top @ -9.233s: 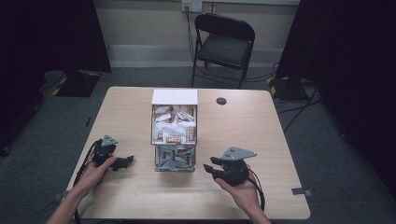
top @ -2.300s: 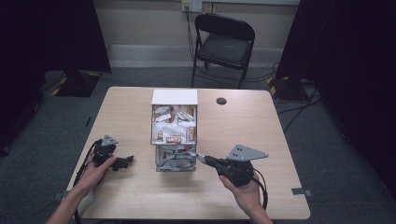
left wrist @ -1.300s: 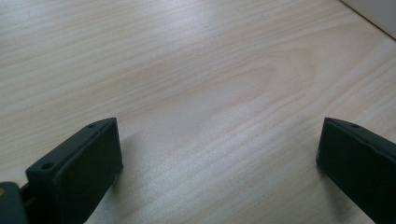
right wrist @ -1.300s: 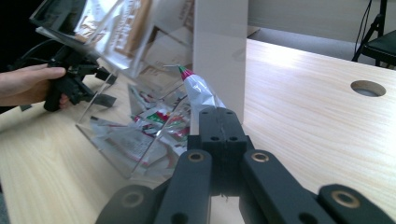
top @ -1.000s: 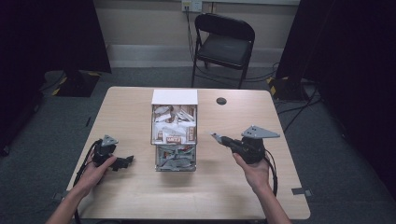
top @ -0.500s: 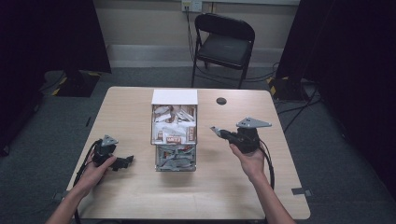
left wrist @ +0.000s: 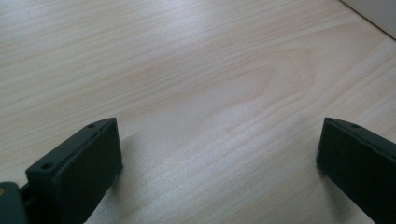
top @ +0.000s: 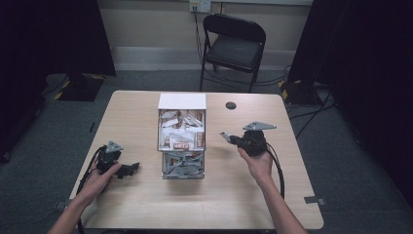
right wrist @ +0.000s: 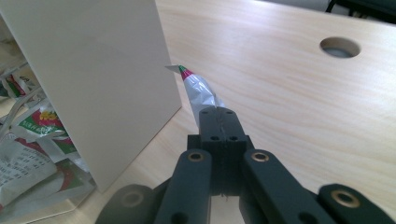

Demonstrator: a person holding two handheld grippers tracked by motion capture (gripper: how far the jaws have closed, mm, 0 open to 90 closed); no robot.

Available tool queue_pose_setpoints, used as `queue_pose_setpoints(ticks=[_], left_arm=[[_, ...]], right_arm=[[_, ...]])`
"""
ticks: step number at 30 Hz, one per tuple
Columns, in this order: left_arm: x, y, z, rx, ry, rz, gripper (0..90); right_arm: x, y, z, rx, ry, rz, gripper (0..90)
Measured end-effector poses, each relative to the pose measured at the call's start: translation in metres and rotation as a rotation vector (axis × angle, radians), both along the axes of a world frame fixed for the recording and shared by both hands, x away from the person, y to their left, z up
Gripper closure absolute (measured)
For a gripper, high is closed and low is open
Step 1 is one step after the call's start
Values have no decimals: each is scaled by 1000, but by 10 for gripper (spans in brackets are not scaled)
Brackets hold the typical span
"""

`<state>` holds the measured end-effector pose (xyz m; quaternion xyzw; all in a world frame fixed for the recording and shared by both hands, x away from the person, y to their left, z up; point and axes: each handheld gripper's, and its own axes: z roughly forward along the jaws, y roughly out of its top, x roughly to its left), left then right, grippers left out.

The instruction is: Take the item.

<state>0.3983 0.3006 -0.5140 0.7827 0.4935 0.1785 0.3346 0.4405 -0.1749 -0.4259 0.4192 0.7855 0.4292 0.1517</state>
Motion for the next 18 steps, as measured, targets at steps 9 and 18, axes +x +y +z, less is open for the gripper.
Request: queue_pose_setpoints(ticks=[9,18], left_arm=[[0,0,0,0,0,0,0],[0,1,0,8,0,-3,0]], right_arm=[[8,4,-17,-44,46,-7,900],[12,11,-36,-70,79,-5,900]])
